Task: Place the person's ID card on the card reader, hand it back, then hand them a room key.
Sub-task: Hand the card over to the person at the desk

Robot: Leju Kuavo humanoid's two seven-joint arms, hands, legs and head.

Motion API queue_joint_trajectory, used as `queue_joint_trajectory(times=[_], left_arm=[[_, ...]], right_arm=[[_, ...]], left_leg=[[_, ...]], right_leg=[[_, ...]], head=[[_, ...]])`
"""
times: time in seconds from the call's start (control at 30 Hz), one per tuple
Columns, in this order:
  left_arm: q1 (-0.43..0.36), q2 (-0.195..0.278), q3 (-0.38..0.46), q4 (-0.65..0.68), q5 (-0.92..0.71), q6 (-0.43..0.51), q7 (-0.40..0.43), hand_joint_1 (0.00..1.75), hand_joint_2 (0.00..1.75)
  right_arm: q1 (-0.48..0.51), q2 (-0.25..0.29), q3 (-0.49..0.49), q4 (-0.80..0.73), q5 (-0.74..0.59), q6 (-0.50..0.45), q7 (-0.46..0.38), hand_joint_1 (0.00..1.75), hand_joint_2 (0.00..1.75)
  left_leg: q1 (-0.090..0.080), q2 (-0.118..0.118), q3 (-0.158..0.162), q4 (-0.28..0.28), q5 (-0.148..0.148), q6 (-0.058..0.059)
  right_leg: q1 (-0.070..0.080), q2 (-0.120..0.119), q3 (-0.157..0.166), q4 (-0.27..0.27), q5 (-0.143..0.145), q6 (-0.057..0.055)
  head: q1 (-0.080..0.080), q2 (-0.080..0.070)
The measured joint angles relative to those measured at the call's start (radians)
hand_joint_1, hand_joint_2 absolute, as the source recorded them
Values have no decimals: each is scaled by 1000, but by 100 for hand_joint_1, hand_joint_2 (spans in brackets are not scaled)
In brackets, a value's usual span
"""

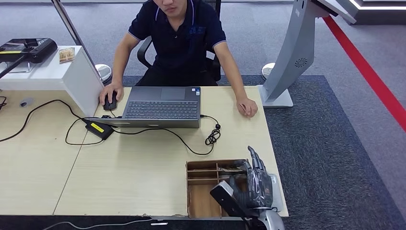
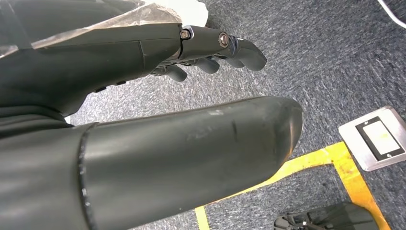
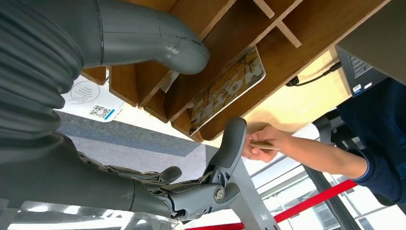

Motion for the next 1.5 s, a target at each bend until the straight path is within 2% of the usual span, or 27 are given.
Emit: queue_joint_trajectory(times=[0.7, 0.87, 1.5], left_arm=[[0, 0, 0, 0, -1, 0, 0, 0, 0], [0, 0, 0, 0, -2, -2, -1, 0, 0], [0, 1, 0, 0, -4, -3, -1, 0, 0]], right_arm=[[0, 3, -12, 6, 9, 0, -10, 78, 175], [0, 4, -19, 8, 17, 0, -14, 86, 175], [0, 9, -35, 18, 18, 0, -21, 91, 175]], left_leg=[[0, 0, 0, 0, 0, 0], [0, 0, 0, 0, 0, 0], [0, 0, 0, 0, 0, 0]], right_leg=[[0, 0, 0, 0, 0, 0], [0, 0, 0, 0, 0, 0], [0, 0, 0, 0, 0, 0]], head=[[0, 0], [0, 0], [0, 0]])
